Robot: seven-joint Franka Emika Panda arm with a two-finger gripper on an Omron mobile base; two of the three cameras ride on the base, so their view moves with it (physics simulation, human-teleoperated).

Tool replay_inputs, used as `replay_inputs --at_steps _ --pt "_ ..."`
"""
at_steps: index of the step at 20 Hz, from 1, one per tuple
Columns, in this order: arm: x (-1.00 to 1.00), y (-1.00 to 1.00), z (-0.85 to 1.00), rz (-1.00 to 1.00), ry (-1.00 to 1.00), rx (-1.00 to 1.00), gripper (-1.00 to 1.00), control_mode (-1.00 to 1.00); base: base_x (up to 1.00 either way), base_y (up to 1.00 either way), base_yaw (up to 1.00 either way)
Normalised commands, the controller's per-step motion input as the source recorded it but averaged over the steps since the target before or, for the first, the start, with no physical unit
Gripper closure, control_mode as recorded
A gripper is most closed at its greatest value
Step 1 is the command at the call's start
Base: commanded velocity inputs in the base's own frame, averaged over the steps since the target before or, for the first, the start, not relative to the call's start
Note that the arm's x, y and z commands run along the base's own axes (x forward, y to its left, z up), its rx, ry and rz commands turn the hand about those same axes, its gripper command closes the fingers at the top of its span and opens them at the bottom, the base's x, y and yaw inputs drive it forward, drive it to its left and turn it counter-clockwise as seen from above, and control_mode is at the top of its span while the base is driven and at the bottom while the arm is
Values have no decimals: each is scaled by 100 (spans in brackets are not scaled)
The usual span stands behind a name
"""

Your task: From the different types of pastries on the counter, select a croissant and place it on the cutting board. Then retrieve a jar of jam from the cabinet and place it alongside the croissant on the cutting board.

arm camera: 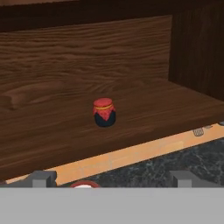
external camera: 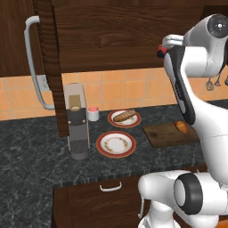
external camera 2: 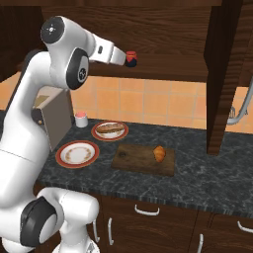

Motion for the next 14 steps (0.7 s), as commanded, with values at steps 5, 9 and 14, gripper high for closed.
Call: replay_inputs --at_steps 5,9,14 --pt "11 -8 -13 0 0 0 -100 -100 0 0 0" --pt "0 -1 -20 0 -2 0 -100 -100 0 0 0" --pt "20 0 -7 0 -4 0 -100 -100 0 0 0"
